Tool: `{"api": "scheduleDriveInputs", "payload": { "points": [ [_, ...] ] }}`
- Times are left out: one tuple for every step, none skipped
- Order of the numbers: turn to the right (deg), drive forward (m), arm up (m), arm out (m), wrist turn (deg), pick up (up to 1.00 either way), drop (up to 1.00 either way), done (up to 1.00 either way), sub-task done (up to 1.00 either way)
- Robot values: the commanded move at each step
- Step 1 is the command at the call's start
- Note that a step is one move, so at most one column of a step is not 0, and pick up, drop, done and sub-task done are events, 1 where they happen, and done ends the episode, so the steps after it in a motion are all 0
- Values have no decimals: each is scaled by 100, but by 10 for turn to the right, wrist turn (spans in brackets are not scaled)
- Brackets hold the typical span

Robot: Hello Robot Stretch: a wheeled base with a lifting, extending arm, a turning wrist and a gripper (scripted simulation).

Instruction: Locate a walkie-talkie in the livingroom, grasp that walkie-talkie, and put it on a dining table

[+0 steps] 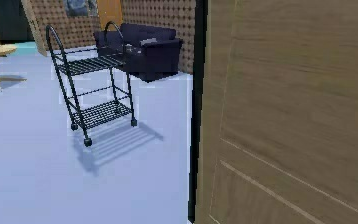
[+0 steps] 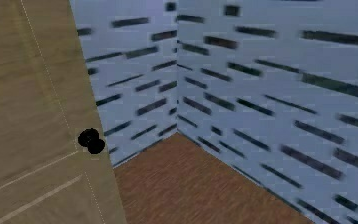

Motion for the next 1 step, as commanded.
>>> {"api": "scheduleDriveInputs", "payload": {
  "points": [
    [-30,0,0,0,0,0,0,0,0]
  ]
}}
